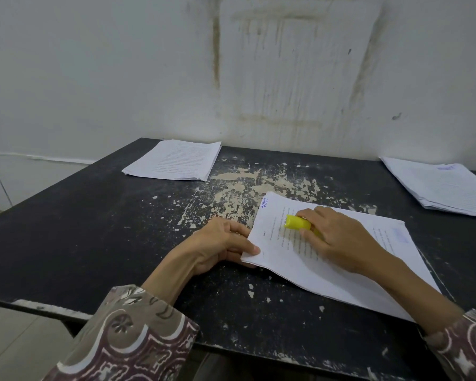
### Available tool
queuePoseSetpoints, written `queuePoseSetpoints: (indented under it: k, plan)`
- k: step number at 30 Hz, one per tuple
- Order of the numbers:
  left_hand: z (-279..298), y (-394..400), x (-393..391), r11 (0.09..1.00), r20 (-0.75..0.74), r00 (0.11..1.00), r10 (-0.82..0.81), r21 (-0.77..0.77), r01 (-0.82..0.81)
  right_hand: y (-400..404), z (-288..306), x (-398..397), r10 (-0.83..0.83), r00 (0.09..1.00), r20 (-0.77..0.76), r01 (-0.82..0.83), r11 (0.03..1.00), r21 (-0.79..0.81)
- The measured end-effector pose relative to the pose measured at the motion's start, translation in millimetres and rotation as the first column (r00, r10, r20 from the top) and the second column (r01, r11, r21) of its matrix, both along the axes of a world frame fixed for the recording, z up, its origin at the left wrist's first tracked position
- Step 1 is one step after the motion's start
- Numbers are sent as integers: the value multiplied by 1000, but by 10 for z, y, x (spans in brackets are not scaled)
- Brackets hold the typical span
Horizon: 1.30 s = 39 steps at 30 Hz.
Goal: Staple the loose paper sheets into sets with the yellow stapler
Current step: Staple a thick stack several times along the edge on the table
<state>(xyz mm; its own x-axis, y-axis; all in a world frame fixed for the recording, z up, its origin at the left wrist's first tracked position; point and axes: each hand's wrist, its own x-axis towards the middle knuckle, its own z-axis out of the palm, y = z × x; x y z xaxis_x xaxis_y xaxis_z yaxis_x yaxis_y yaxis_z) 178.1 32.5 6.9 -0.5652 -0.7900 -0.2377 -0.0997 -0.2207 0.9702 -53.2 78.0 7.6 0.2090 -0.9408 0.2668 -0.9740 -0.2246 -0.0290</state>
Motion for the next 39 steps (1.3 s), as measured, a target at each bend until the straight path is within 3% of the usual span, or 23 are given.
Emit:
queuePoseSetpoints:
  k: [2, 6, 9, 12, 17, 29, 35, 39]
  plan:
    - [10, 14, -8, 1000, 4, 1000, -4, -1, 4, -31, -38, -27, 22, 999, -25, -21, 1000, 13]
    - [15, 48, -25, 999, 50, 999, 1, -43, 1, -18, -44, -25, 63, 996, 64, -67, 995, 71]
    - [26, 93, -55, 997, 72, 997, 25, -73, -19, 20, -9, 36, 78, 992, 104, -80, 997, 19]
    - [45, 143, -88, 995, 77, 996, 48, -93, -41, 137, 66, 193, 119, 952, 281, -125, 992, 2]
    - [33, 228, -120, 989, 79, 993, 84, -130, -73, 359, 126, 493, 104, 849, 517, -240, 949, 203]
    - [-112, 701, -374, 941, 2, 970, 241, -246, -233, 691, 181, 475, -97, 865, 492, -104, 925, 366]
    - [-159, 869, -472, 902, -12, 955, 297, -323, -285, 804, 187, 447, -110, 872, 477, -77, 931, 356]
    - [-131, 910, -456, 927, -24, 967, 253, -281, -249, 847, 150, 435, -79, 868, 491, -81, 952, 297]
